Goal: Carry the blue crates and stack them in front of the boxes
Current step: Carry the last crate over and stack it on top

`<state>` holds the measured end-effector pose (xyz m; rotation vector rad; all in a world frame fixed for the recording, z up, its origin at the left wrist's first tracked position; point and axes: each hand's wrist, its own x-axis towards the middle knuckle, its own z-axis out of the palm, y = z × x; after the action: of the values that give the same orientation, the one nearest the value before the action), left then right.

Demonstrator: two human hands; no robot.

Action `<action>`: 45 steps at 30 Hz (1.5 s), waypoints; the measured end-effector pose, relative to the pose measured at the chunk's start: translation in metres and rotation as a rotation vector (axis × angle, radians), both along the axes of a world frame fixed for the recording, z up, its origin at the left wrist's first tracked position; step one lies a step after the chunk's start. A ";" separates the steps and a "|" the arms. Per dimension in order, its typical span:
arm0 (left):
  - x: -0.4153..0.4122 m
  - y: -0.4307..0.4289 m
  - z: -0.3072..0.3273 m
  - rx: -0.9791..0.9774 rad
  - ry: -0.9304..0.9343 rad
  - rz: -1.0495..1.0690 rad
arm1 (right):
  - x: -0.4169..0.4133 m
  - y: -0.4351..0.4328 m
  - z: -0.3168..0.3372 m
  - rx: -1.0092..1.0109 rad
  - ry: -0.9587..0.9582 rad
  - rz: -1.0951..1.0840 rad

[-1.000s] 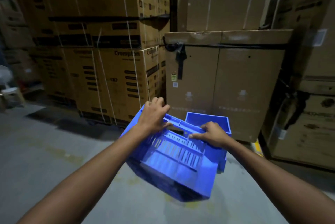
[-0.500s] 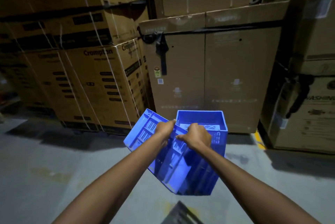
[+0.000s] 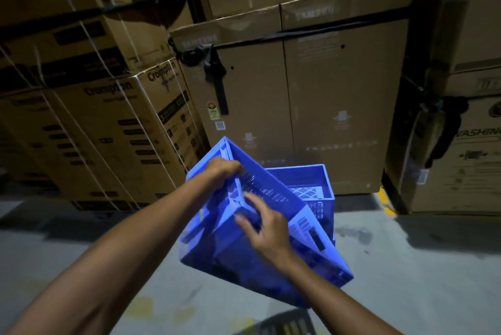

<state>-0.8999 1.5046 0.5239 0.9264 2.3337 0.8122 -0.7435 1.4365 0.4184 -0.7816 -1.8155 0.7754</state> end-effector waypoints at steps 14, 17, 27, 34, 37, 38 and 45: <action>-0.150 0.052 0.111 -0.025 0.526 -0.131 | -0.049 0.133 -0.049 -0.203 -0.627 -0.016; -0.186 0.046 0.106 0.058 0.978 -0.178 | -0.092 0.151 -0.019 -0.079 -0.662 -0.052; -0.249 0.063 -0.017 -0.261 1.159 -0.870 | -0.195 0.205 0.016 0.117 -0.881 -0.056; -0.260 0.090 -0.047 -0.379 0.829 -0.885 | -0.224 0.222 0.016 0.268 -1.034 -0.015; -0.266 0.096 -0.059 -0.293 0.801 -0.828 | -0.236 0.235 0.012 0.299 -1.061 -0.025; -0.268 0.100 -0.060 -0.261 0.795 -0.809 | -0.238 0.239 0.012 0.305 -1.057 -0.030; -0.274 0.157 -0.070 -0.226 0.885 -0.772 | -0.225 0.296 0.002 0.330 -1.046 0.030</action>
<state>-1.1740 1.6614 0.4538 2.1767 2.2706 -0.2421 -0.9685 1.7326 0.4200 -1.0275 -2.7754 0.0059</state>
